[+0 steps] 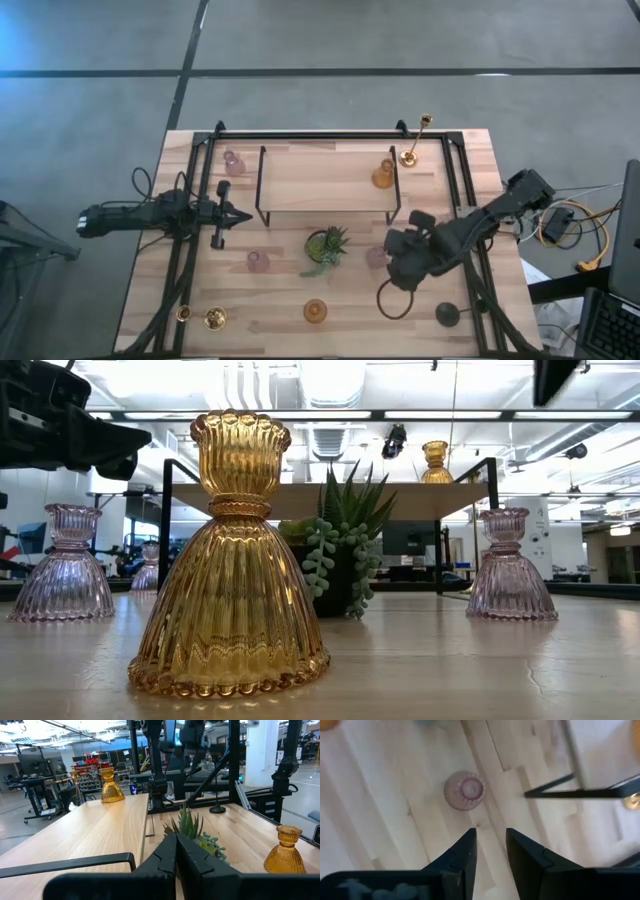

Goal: Pick & Place candle stick holders
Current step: Put the pink glass candle holder on the shelf

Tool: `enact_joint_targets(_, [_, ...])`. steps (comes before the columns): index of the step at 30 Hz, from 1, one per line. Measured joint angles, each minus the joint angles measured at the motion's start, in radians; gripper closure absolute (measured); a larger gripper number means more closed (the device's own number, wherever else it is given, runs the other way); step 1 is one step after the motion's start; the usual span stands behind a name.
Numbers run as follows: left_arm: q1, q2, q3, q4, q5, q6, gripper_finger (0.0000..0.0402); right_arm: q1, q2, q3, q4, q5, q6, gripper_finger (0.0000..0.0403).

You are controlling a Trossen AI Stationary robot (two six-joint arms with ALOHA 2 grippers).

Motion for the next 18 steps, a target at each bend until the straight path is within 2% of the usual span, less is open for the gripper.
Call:
enact_joint_targets(7, [0.0, 0.0, 0.0, 0.0, 0.0, 0.0, 0.039, 0.058, 0.0, -0.18, 0.156, -0.009, 0.084, 0.0254])
enact_joint_targets(18, [0.0, 0.0, 0.0, 0.0, 0.0, 0.0, 0.039, 0.075, 0.0, -0.463, 0.427, 0.001, 0.18, 0.02])
